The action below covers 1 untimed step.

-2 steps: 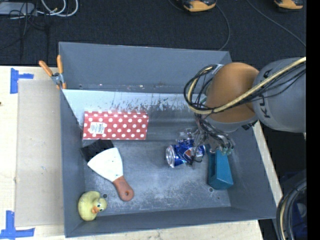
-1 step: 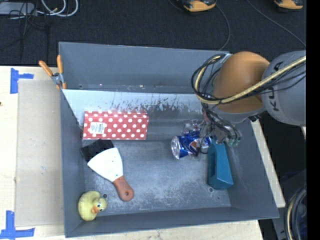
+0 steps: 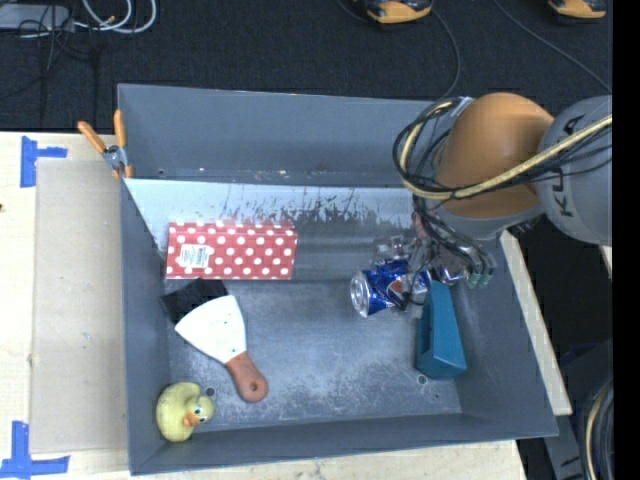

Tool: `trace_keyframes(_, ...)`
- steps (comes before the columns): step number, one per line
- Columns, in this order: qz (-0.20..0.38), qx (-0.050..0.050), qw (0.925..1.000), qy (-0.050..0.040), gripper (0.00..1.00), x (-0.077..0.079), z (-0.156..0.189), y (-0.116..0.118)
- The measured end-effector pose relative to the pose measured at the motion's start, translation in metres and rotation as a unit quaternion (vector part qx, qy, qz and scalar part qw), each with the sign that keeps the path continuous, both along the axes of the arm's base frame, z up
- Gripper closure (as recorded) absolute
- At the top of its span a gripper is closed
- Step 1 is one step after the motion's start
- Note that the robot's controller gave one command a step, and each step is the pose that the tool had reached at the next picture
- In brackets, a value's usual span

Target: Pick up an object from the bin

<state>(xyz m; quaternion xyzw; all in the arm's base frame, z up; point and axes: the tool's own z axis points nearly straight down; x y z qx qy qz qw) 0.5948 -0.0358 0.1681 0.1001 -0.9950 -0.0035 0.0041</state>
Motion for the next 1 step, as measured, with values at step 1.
trace_keyframes(1,0.001,0.000,1.0000,-0.0051,1.00,0.0027,0.0674,0.0070)
